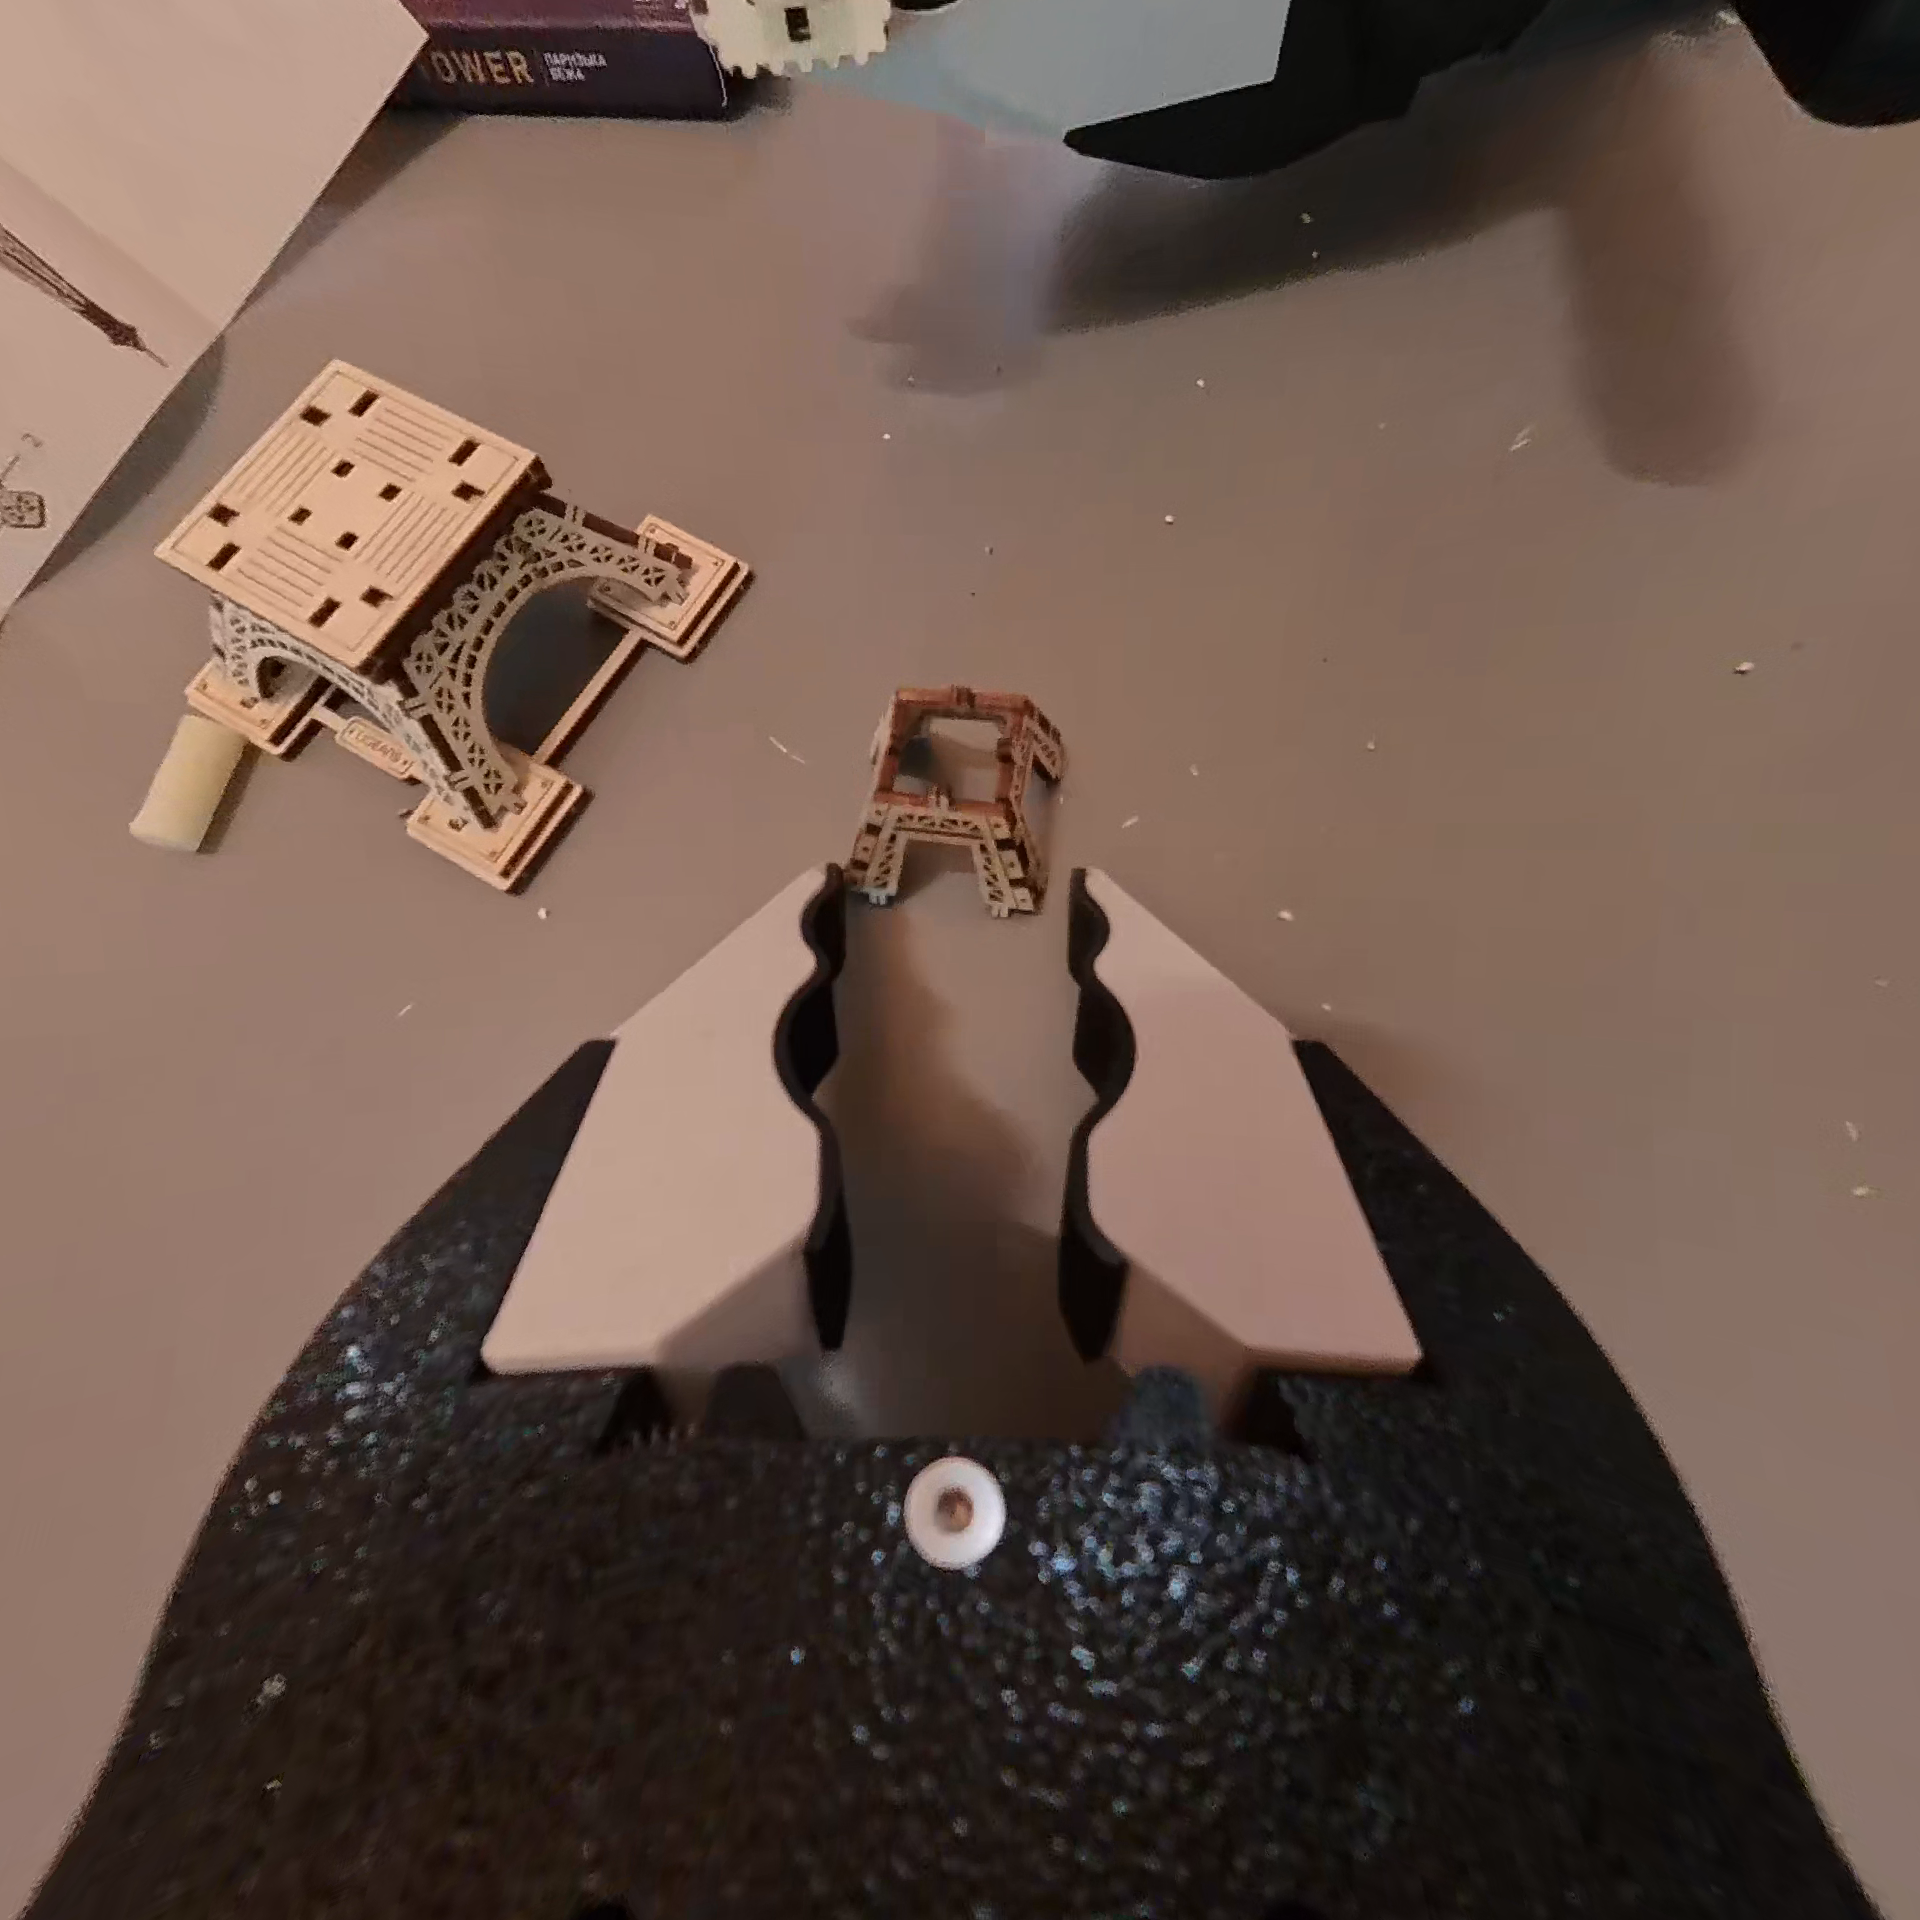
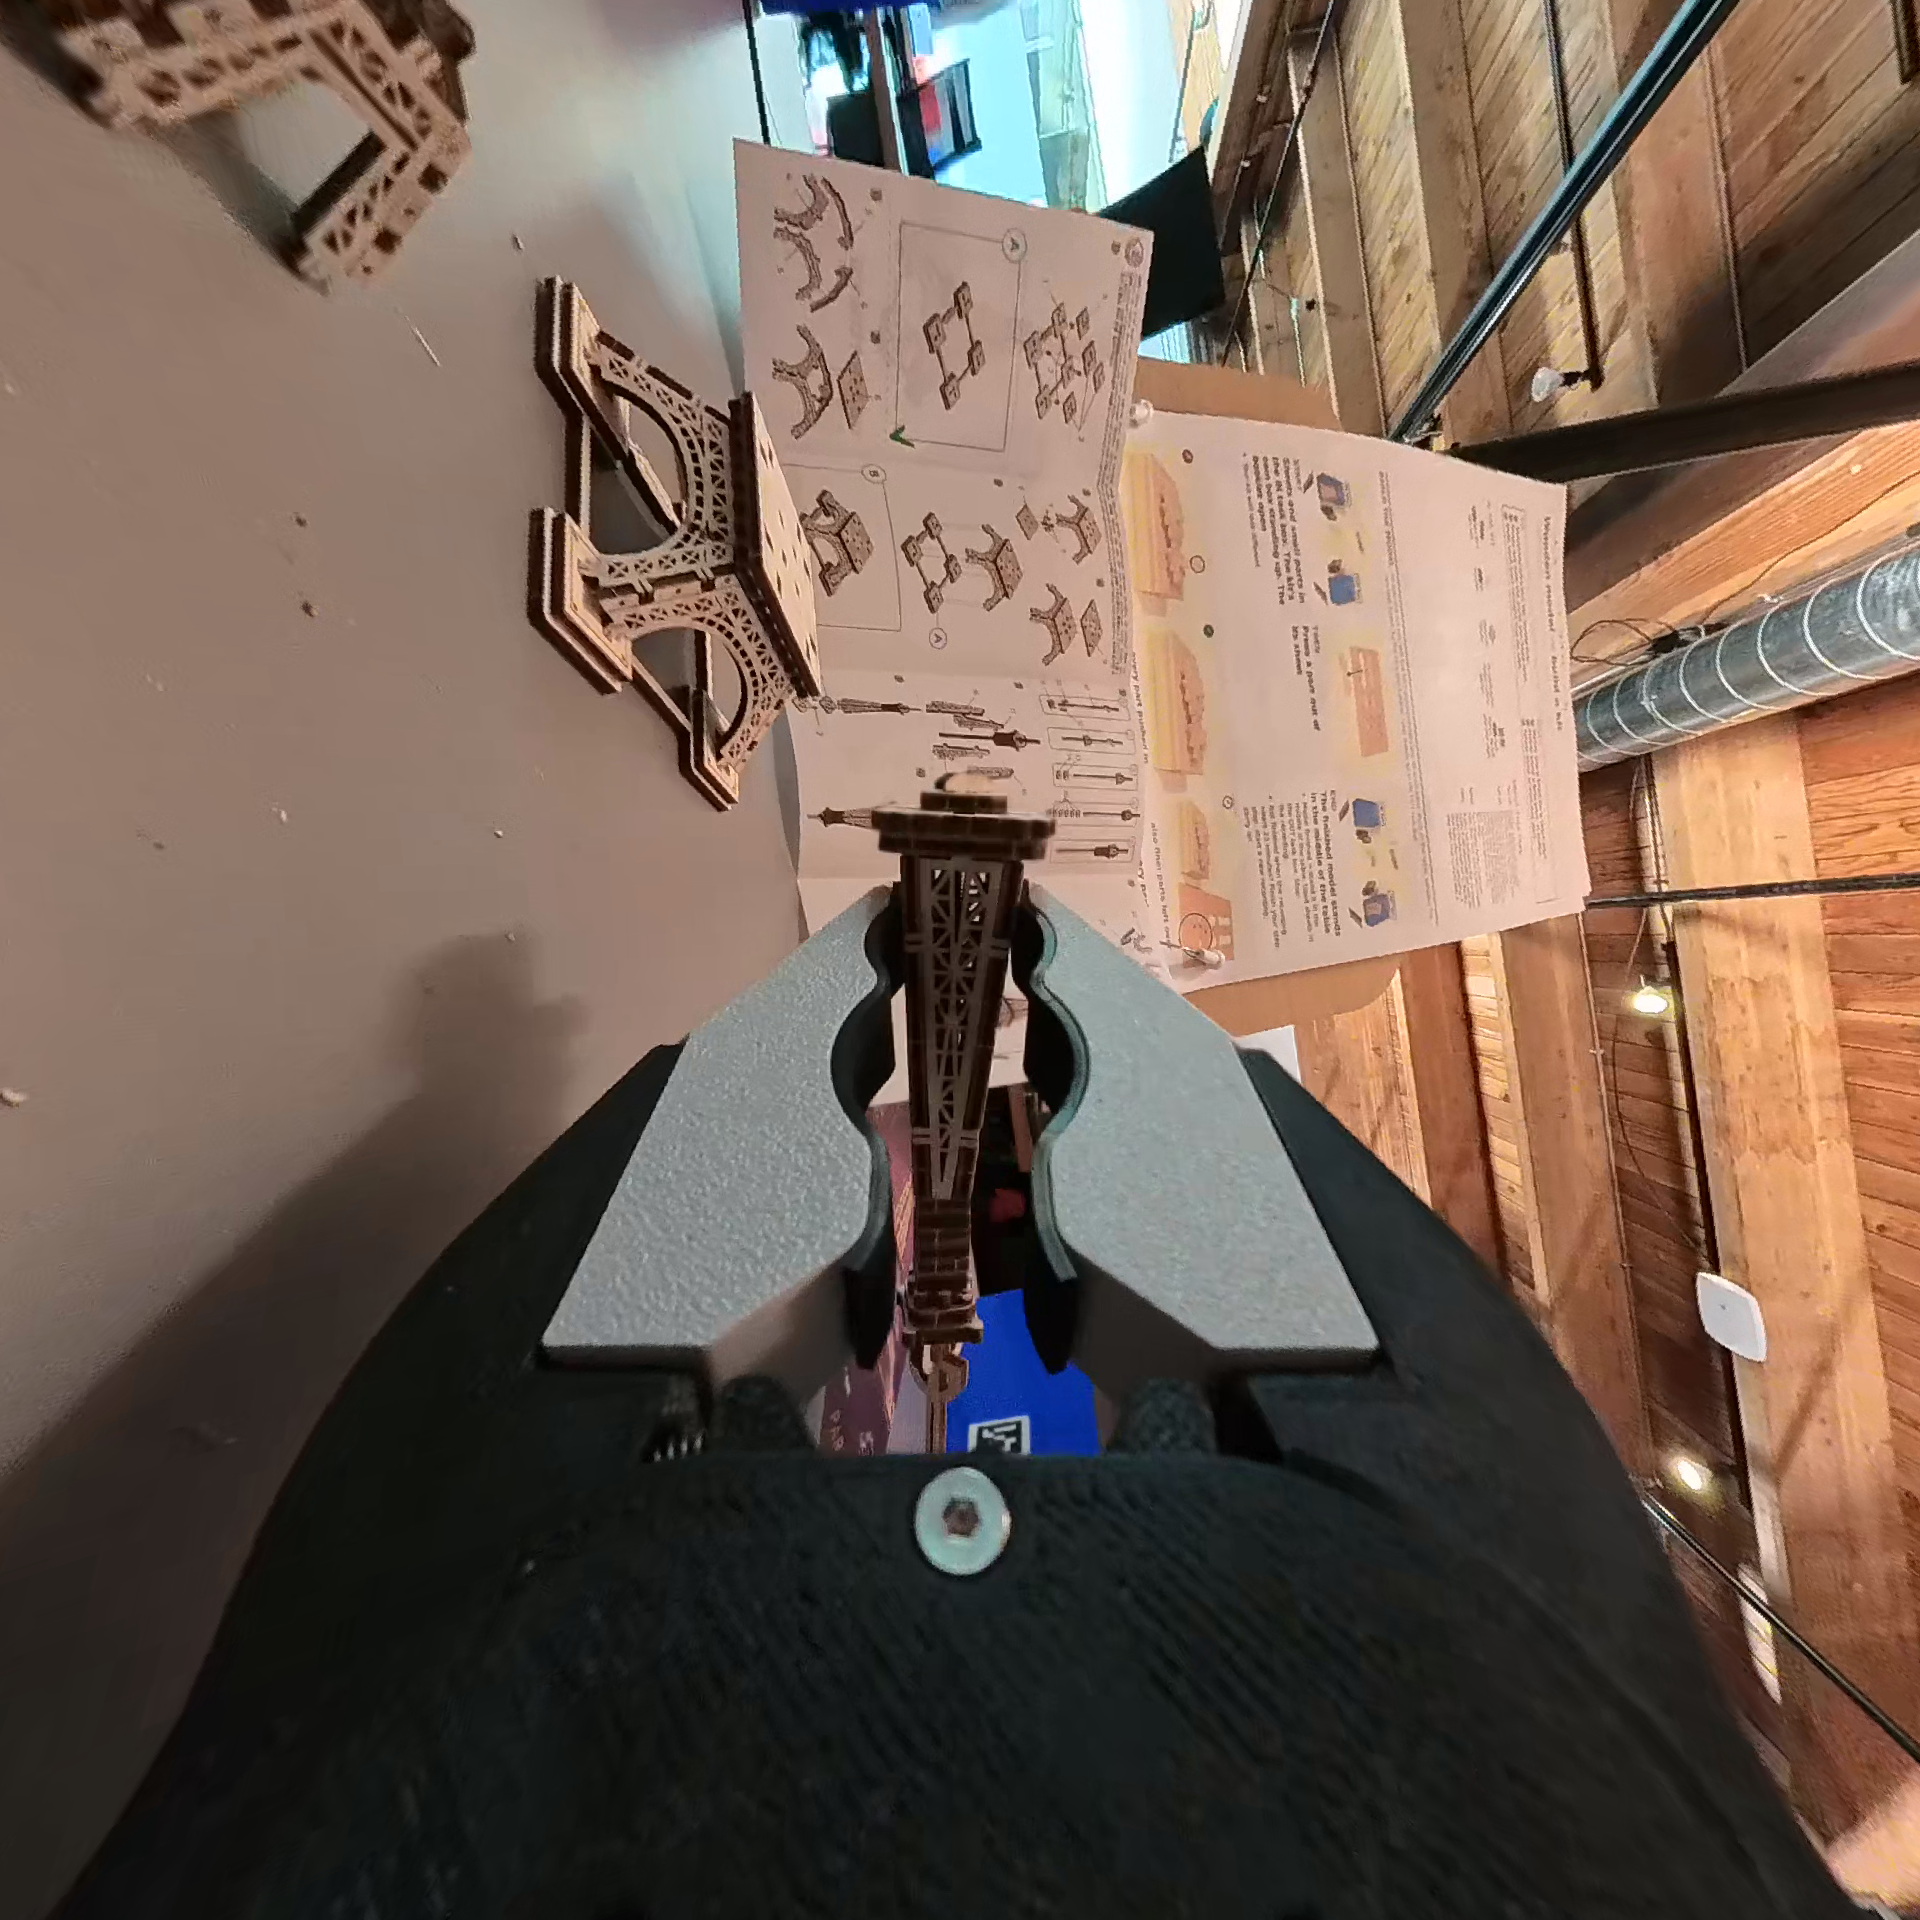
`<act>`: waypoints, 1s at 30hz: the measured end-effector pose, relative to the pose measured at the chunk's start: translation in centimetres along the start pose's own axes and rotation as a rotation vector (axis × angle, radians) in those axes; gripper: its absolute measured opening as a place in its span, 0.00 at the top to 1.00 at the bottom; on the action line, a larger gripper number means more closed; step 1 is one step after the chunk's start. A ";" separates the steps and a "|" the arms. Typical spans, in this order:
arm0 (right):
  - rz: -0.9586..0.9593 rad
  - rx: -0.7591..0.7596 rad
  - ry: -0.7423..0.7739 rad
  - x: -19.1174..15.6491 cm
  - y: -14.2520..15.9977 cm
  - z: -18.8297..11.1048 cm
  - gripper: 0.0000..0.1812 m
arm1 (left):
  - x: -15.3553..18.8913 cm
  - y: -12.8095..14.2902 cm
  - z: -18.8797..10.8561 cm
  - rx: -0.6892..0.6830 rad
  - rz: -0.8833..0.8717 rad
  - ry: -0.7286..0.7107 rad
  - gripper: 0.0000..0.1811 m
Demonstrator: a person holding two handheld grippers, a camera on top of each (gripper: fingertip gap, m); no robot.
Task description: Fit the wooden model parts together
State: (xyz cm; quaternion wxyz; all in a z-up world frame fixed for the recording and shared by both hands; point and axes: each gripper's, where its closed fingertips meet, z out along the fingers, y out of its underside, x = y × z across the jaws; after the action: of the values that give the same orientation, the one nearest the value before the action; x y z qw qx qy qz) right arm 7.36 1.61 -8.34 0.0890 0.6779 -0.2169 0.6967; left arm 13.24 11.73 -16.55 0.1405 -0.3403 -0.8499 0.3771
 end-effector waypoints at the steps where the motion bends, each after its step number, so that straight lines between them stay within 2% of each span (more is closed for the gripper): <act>1: -0.001 0.005 0.004 0.0 -0.2 0.0 0.91 | 0.1 -0.1 0.1 0.000 -0.002 0.001 0.81; 7: -0.119 0.032 -0.008 -0.5 -0.8 0.2 0.91 | 0.7 -0.5 -0.3 -0.046 -0.003 -0.007 0.81; 14: -0.200 0.109 -0.017 -1.7 -1.8 0.7 0.91 | 1.0 -2.4 -2.6 -0.274 0.001 -0.056 0.81; 22: -0.315 0.170 -0.077 -4.2 -3.6 0.8 0.91 | 1.3 -2.2 -2.4 -0.564 -0.020 -0.075 0.81; 26: -0.318 0.188 -0.102 -4.9 -4.1 0.6 0.91 | 1.6 -2.3 -2.0 -0.707 -0.060 -0.068 0.81; 30: -0.290 0.192 -0.144 -5.4 -3.8 0.6 0.91 | 2.0 -2.2 -1.0 -0.793 -0.090 -0.042 0.81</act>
State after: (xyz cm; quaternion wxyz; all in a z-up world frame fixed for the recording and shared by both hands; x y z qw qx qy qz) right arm 9.90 5.67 -12.97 0.1077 0.7557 -0.0553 0.6436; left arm 11.27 12.59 -14.28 -0.0026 -0.3228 -0.9463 0.0199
